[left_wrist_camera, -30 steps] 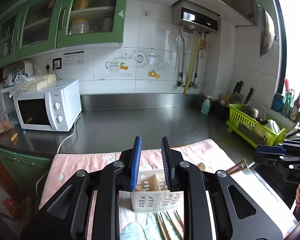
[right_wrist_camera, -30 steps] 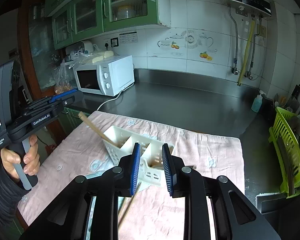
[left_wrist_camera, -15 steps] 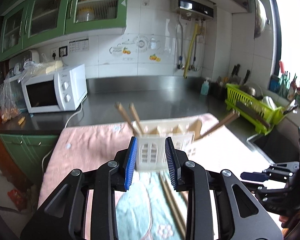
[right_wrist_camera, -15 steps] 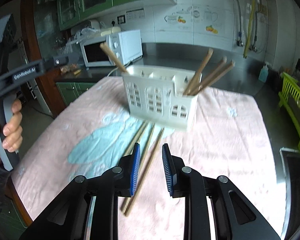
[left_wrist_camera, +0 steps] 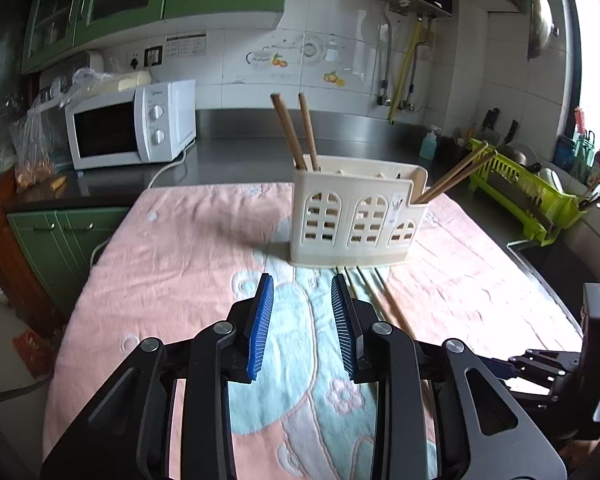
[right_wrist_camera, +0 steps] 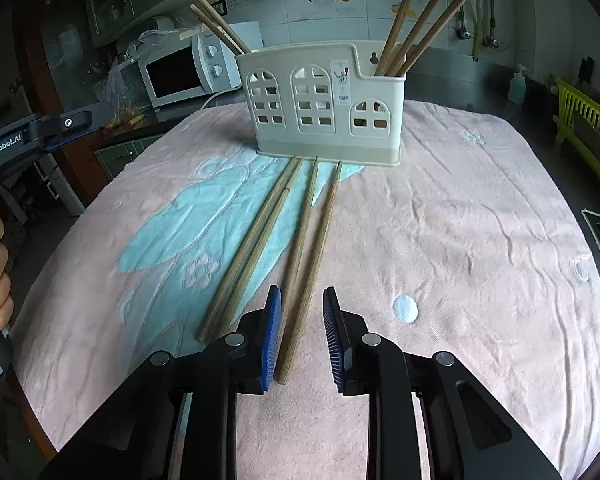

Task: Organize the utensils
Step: 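Move both open grippers back down to the loose chopsticks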

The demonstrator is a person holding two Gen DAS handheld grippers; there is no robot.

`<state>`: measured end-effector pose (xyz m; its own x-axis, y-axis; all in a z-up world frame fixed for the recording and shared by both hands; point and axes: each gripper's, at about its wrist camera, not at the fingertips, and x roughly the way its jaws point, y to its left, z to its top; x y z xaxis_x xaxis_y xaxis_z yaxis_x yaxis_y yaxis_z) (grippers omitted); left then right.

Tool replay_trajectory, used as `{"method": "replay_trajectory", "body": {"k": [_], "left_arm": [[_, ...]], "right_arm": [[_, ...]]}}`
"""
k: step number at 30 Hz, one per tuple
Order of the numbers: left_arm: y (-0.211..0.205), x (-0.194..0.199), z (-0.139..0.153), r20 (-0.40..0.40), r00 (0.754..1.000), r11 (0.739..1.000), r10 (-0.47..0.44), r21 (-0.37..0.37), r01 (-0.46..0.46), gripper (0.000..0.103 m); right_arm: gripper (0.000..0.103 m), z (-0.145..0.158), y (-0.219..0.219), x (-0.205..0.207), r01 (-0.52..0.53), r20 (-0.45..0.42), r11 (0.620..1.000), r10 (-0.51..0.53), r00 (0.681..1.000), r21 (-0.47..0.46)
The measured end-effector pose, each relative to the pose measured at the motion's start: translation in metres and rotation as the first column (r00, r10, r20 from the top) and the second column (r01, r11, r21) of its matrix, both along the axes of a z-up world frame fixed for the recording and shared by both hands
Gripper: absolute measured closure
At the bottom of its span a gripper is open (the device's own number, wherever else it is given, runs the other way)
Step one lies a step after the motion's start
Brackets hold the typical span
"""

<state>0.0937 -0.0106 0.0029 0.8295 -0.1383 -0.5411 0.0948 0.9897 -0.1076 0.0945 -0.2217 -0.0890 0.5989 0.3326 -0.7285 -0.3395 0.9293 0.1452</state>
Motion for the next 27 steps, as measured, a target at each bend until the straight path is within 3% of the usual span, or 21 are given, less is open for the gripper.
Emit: {"method": "replay_trajectory", "body": {"k": [16, 27], "left_arm": [[-0.004, -0.010, -0.052, -0.106, 0.994, 0.999, -0.020, -0.029, 0.017, 0.073], [-0.022, -0.010, -0.079, -0.183, 0.980, 0.996, -0.079, -0.055, 0.070, 0.073]], "right_arm": [[0.093, -0.032, 0.008, 0.012, 0.035, -0.081, 0.999, -0.035, 0.996, 0.003], [0.096, -0.031, 0.004, 0.006, 0.042, -0.042, 0.996, -0.045, 0.998, -0.077]]}}
